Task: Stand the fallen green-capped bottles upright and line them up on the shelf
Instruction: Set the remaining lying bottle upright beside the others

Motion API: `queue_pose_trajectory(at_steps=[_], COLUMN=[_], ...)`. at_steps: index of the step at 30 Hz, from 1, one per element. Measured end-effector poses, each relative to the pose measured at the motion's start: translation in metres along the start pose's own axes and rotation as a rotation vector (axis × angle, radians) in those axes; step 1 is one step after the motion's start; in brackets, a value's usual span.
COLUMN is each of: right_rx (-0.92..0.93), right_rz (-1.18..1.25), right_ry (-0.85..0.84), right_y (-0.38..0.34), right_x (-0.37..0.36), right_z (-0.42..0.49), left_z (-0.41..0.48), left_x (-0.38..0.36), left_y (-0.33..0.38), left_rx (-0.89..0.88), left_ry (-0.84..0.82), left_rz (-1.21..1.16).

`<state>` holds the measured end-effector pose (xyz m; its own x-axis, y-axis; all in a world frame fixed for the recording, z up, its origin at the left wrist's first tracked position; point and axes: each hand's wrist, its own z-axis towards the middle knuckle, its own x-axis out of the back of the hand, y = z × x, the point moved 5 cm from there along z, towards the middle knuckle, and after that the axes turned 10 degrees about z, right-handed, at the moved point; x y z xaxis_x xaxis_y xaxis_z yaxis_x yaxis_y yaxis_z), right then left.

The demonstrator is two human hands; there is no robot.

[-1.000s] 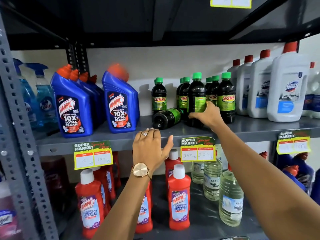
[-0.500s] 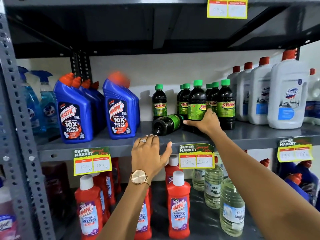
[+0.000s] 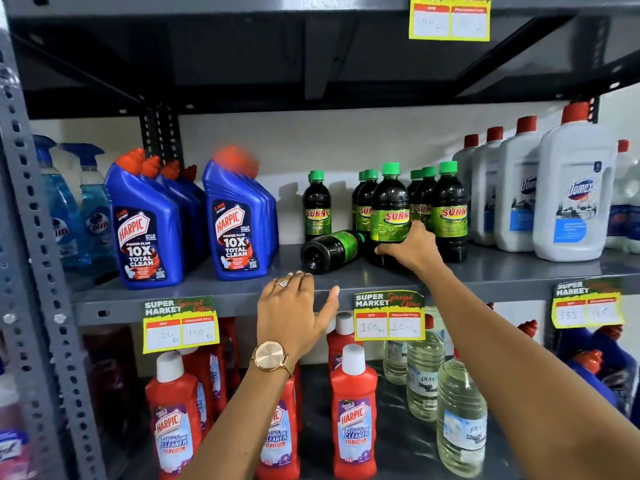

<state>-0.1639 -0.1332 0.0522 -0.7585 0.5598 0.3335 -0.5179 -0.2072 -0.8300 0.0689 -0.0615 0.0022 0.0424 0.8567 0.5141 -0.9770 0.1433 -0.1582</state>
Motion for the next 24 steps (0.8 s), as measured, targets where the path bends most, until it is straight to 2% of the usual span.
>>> queue_pose_trajectory(at_steps=[5,10,12,14,17,19,20,22,24], right_rx=[0.012,0.009,0.028,0.123,0.455,0.601,0.603,0.468,0.192], right_rz=[-0.130,-0.187,-0.216,-0.295,-0.340,-0.344,-0.354,-0.430,-0.507], right_ry=[0.053,0.089,0.155,0.290,0.466,0.417,0.348,0.129,-0.130], right_y=[-0.003,0.000,-0.004,-0.017,-0.042,-0.060,-0.068,-0.078,-0.077], right_x=[0.000,0.002,0.005,0.012,0.017,0.009,-0.001,-0.026,-0.052], right_z=[-0.002,-0.002,-0.007,-0.014,-0.030,-0.043,-0.046,-0.040,-0.029], left_z=[0.005,-0.001,-0.004,-0.004,-0.002,-0.002,-0.003,-0.002,-0.002], left_x=[0.003,-0.002,-0.005,-0.006,-0.003,-0.001,-0.001,0.000,0.000], left_y=[-0.013,-0.018,-0.018,-0.018,-0.018,-0.019,-0.019,-0.020,-0.019], left_rx=[-0.111,-0.133,-0.121,-0.096,-0.073,-0.059,-0.052,-0.040,-0.033], left_ry=[0.039,0.129,0.142,0.132,0.101,0.076,0.064,0.048,0.043], left_rz=[0.022,-0.013,-0.005,-0.013,-0.020,-0.020,-0.021,-0.023,-0.036])
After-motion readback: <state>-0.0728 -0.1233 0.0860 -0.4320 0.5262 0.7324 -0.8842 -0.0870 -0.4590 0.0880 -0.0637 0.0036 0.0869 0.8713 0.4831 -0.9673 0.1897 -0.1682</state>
